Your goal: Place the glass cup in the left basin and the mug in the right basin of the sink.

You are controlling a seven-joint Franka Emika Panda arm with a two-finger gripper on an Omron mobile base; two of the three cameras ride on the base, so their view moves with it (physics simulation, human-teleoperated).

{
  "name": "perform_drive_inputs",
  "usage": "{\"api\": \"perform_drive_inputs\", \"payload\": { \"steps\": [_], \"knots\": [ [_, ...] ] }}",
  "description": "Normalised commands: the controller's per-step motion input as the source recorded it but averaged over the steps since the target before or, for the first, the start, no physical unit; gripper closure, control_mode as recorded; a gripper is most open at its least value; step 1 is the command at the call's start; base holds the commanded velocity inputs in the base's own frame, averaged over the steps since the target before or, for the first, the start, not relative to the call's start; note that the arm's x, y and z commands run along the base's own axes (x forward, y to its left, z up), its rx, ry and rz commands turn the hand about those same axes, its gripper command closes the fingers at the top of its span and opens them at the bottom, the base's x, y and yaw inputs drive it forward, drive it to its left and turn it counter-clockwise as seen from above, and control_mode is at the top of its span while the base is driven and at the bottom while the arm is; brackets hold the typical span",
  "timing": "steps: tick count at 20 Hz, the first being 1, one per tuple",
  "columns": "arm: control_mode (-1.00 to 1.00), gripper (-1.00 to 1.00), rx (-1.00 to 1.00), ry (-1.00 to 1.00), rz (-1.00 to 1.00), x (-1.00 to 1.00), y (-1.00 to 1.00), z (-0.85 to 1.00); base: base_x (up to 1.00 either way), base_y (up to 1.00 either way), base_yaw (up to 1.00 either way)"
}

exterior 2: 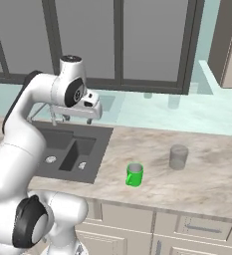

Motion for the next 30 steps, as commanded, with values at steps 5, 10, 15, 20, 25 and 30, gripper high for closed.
{"api": "perform_drive_inputs", "payload": {
  "steps": [5, 10, 15, 20, 25, 30],
  "knots": [
    [-1.00, -1.00, -0.01, 0.17, -0.21, 0.05, -0.32, -0.04, 0.00, 0.00, 0.00],
    [-1.00, -1.00, -0.17, 0.17, -0.27, 0.00, -0.28, -0.03, 0.00, 0.00, 0.00],
    [-1.00, -1.00, -0.15, 0.10, -0.33, -0.13, -0.22, -0.05, 0.00, 0.00, 0.00],
    [-1.00, -1.00, -0.17, 0.01, -0.27, -0.33, -0.09, -0.10, 0.00, 0.00, 0.00],
    [-1.00, -1.00, 0.00, 0.00, -0.10, -0.46, -0.17, -0.16, 0.00, 0.00, 0.00],
    [-1.00, -1.00, 0.03, -0.06, -0.06, -0.49, -0.14, -0.18, 0.00, 0.00, 0.00]
  ]
}}
